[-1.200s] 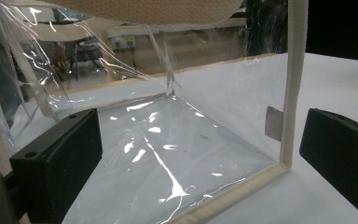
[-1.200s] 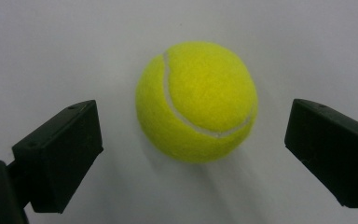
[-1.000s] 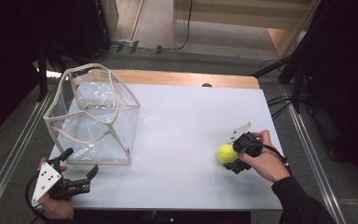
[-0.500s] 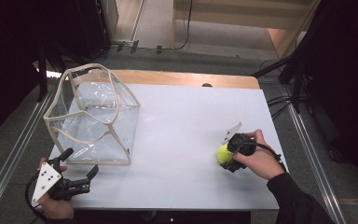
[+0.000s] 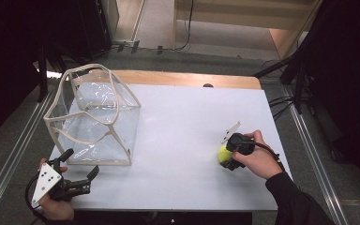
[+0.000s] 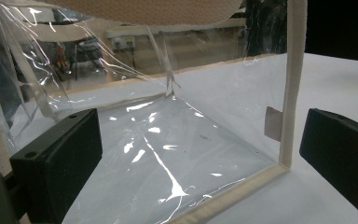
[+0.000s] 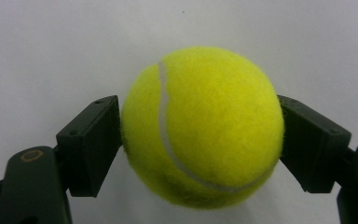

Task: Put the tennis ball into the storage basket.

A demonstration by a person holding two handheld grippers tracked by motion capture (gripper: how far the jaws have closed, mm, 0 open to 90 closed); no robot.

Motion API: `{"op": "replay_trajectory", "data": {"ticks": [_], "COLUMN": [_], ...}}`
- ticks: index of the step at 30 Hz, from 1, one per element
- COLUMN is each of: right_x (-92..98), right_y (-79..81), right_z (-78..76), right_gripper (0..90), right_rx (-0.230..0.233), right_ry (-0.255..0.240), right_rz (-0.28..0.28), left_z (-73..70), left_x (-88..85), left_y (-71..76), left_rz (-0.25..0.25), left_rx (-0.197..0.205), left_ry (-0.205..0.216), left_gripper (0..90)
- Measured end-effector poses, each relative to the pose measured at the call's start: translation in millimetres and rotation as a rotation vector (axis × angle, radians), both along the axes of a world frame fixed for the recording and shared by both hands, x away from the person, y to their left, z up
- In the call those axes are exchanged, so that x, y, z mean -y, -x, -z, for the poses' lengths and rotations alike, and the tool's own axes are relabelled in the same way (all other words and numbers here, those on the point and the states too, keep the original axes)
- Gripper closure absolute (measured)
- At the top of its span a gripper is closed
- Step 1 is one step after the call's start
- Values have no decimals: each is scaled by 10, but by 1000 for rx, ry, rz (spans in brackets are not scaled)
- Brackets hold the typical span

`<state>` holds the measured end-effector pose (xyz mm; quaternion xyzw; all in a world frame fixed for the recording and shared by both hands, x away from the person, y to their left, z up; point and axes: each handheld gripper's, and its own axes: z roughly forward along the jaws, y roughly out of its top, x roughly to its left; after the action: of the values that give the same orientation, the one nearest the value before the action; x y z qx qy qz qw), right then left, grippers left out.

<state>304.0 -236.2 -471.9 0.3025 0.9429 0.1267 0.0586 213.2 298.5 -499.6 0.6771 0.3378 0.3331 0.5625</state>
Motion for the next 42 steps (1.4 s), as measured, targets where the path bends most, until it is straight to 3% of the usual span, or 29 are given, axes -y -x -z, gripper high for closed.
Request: {"op": "replay_trajectory", "data": {"ticks": [22,42], "right_x": [-19,-218], "right_y": [-27,-129], "right_z": [16,-147], "right_gripper": [238,239], "right_rx": [7,4], "right_ry": [15,-7], "right_rz": [9,-49], "left_z": [-1,-2], "left_x": [0,-3], "left_y": [1,2], "left_rz": [1,4], "left_rx": [-1,-1], "left_ry": [0,7], "left_gripper": [0,0]}}
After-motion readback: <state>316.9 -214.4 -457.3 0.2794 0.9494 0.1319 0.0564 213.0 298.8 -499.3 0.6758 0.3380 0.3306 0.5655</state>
